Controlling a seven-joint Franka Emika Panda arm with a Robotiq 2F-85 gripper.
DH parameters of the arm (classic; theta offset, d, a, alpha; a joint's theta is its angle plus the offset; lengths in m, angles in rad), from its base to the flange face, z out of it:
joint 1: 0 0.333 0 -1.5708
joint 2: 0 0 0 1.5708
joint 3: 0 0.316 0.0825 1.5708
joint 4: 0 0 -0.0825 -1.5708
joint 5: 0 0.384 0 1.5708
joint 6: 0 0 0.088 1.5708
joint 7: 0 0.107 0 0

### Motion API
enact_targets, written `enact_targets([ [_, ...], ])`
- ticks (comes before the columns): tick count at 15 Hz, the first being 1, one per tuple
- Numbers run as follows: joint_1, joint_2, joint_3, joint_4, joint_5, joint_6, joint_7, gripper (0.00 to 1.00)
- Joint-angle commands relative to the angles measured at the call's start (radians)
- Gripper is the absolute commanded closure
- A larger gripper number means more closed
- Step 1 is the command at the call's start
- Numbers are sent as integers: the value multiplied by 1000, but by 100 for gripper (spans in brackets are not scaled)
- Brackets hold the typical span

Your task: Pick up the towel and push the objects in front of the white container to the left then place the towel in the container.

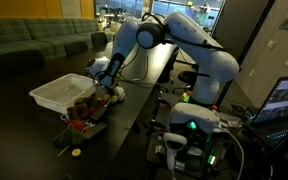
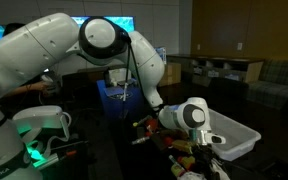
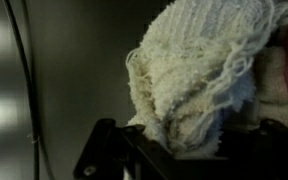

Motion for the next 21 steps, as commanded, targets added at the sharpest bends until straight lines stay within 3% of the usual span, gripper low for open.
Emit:
enact_targets([
  [1, 1, -49, 58, -31, 59, -93, -38, 99],
  [7, 1, -67, 150, -15, 175, -205, -11, 99],
  [13, 43, -72, 195, -34, 223, -116, 35, 99],
  [21, 151, -94, 232, -86, 229, -33, 101, 99],
])
